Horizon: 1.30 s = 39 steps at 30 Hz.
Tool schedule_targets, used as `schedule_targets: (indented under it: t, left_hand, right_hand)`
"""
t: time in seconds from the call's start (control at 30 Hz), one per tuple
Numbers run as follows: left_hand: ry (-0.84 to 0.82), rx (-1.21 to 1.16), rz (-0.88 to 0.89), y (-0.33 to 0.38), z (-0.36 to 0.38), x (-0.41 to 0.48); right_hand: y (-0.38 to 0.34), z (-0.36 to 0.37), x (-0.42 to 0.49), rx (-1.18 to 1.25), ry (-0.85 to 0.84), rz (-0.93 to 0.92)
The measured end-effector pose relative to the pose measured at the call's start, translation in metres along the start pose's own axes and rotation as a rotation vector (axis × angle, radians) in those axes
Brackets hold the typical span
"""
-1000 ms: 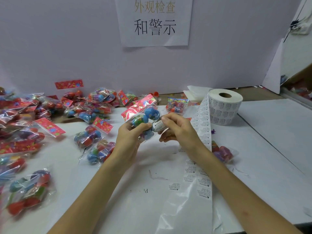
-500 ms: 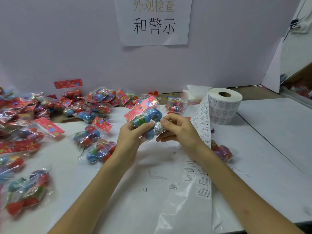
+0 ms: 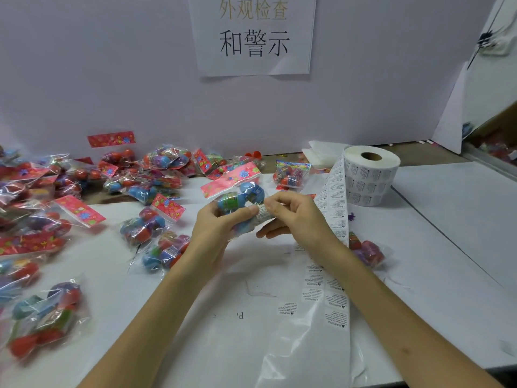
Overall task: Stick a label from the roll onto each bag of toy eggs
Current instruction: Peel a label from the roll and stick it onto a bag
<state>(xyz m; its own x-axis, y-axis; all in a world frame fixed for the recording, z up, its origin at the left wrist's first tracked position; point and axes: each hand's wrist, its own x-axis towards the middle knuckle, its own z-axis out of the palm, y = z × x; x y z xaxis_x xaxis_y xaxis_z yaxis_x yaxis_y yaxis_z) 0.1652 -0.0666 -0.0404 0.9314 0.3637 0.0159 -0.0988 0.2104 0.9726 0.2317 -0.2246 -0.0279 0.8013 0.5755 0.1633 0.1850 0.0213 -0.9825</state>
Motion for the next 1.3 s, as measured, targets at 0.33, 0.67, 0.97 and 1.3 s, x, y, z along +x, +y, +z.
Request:
schedule_targets:
  t: [0.33,0.67,0.97,1.3]
  left_hand:
    - [0.046,0.090,0.070,-0.003,-0.002,0.001]
    - [-0.045,0.092,0.046,0.000,-0.004,0.002]
    - [-0.151,0.253,-0.021,-0.002,0.009,-0.007]
    - [-0.036,0.270,0.007,0.000,0.011,-0.009]
  right_hand:
    - [0.002,-0.003,0.001,-0.030,-0.018,-0.040]
    - [0.001,-0.004,0.000,-0.072,-0.077,-0.031]
    - [0.003,-0.007,0.002,-0.094,0.157,-0.129]
    - [0.001,-0.013,0.003,-0.128,0.110,-0.046]
